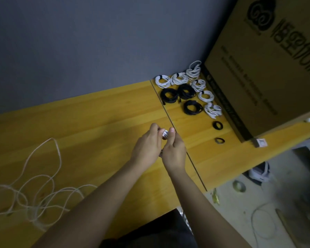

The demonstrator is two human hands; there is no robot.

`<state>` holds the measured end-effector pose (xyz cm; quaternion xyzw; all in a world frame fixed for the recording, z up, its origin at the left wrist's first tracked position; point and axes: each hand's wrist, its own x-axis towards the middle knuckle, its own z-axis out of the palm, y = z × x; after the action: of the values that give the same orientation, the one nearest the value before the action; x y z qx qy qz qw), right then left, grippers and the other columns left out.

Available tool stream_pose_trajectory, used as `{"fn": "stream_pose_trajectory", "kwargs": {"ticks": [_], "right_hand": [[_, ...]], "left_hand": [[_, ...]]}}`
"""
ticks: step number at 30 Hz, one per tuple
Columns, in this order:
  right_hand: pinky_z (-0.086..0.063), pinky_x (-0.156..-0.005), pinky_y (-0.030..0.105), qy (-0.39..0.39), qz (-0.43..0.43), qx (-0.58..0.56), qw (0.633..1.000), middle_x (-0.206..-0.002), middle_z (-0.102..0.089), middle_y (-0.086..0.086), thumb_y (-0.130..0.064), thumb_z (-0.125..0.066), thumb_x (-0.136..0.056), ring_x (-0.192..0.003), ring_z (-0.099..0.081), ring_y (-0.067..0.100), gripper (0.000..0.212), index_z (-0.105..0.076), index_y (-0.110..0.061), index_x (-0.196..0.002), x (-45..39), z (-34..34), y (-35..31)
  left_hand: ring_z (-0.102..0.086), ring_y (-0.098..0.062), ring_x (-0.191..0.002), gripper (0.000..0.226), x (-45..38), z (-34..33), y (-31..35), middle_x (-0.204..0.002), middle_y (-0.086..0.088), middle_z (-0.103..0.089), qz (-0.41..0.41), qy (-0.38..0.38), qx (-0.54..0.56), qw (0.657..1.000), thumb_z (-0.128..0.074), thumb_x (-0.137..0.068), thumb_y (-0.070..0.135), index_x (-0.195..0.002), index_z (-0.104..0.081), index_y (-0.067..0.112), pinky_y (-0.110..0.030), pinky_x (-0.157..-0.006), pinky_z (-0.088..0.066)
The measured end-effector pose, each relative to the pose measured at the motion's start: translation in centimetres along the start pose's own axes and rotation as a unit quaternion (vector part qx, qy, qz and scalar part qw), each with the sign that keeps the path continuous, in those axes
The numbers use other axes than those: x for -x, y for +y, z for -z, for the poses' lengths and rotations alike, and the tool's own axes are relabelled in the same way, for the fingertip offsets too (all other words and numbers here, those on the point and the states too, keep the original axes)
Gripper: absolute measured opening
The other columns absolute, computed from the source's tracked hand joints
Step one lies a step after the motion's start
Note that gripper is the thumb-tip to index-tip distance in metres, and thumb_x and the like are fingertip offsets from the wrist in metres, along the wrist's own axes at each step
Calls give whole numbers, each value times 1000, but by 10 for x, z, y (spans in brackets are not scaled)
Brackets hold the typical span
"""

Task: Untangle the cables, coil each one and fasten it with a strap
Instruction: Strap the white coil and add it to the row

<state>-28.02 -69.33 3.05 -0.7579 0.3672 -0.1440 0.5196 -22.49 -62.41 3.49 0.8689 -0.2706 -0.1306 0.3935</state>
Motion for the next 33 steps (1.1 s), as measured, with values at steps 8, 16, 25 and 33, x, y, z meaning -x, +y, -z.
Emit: {"fn": "stream_pose_trajectory", "kwargs": {"ticks": [8,16,25,33], "right_hand": [[-39,-48,40,5,24,60,998,-61,-55,-3,-38,-37,-101,-48,-49,12,30,-58,-19,-91,-93,85,55],[-39,-54,35,-10,5,195,981,-77,-66,13,-27,-47,-99,-69,-61,33,28,-63,-7,-89,-175,189,149],[-25,-52,30,-100,23,332,938,-70,-64,16,-28,-49,-99,-64,-59,37,27,-62,-6,-91,-211,219,183],[-46,-53,35,-150,45,294,943,-70,-63,0,-29,-49,-98,-62,-61,20,17,-62,-22,-91,-214,217,195]], "left_hand": [[-52,-29,-67,28,-75,-88,51,-69,2,-48,41,-128,45,990,-27,-104,35,-98,-39,11,-35,-52,-28],[-59,-23,-89,33,-128,-183,71,-93,-6,-60,74,-198,5,977,-36,-102,38,-96,-56,13,-34,-72,-40],[-43,-22,-120,22,-150,-267,46,-121,-6,-48,-45,-269,-109,956,-50,-95,16,-111,-64,16,-34,-86,-42],[-45,-21,-119,22,-163,-270,36,-124,-4,-49,-26,-203,-54,977,-54,-94,19,-112,-66,14,-33,-93,-40]]}}
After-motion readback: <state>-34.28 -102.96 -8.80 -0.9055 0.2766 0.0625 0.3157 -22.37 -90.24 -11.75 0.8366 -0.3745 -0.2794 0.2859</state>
